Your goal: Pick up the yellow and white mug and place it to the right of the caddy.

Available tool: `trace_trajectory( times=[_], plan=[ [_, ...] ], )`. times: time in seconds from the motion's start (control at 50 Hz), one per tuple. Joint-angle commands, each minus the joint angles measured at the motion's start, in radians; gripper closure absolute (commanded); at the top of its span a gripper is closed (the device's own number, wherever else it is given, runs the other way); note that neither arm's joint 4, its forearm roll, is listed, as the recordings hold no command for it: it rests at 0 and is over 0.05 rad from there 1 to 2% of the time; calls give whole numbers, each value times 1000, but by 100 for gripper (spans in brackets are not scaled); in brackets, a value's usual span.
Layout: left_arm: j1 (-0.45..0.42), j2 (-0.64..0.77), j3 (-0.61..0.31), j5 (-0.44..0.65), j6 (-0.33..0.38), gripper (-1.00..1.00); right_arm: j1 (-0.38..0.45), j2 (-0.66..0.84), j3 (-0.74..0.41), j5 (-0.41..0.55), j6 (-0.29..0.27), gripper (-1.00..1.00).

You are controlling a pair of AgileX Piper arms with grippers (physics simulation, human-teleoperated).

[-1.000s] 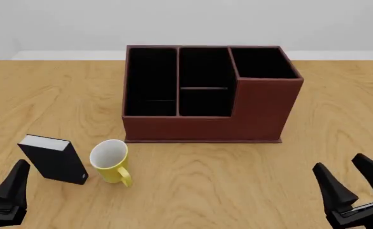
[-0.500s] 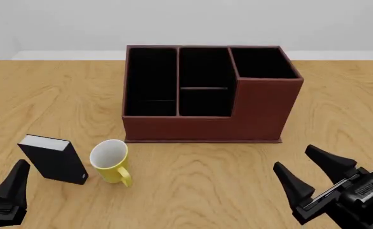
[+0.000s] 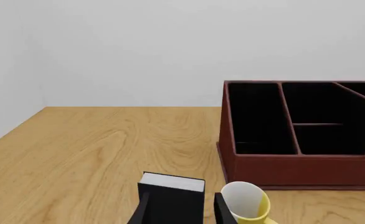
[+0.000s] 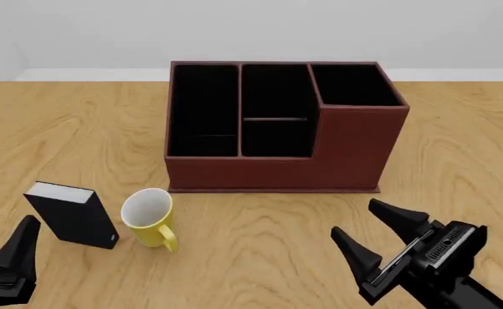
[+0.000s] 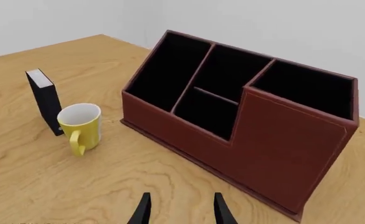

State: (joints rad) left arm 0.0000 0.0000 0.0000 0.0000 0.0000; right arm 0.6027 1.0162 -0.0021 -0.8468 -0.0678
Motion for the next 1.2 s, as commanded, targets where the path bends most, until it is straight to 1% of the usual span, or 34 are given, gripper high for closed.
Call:
trace_trajectory(
  times=[0.02, 0.2, 0.3, 0.36, 0.46, 0.54, 1.2],
  plan=[
    [0, 0, 0, 0, 0, -100, 52, 131, -6, -113, 4, -100],
    [0, 0, 0, 0, 0, -100, 87, 229, -42, -167, 1, -100],
    [0, 0, 0, 0, 0, -100, 102, 256, -65, -169, -1, -100],
    [0, 0, 0, 0, 0, -100, 112, 291, -78, -187, -3, -100],
    [0, 0, 0, 0, 0, -100, 124, 324, -99, -190, -4, -100],
    [0, 0, 0, 0, 0, -100, 138, 333, -123, -174, -7, -100],
    [0, 0, 0, 0, 0, -100, 223, 502, -253, -192, -17, -100]
  ],
)
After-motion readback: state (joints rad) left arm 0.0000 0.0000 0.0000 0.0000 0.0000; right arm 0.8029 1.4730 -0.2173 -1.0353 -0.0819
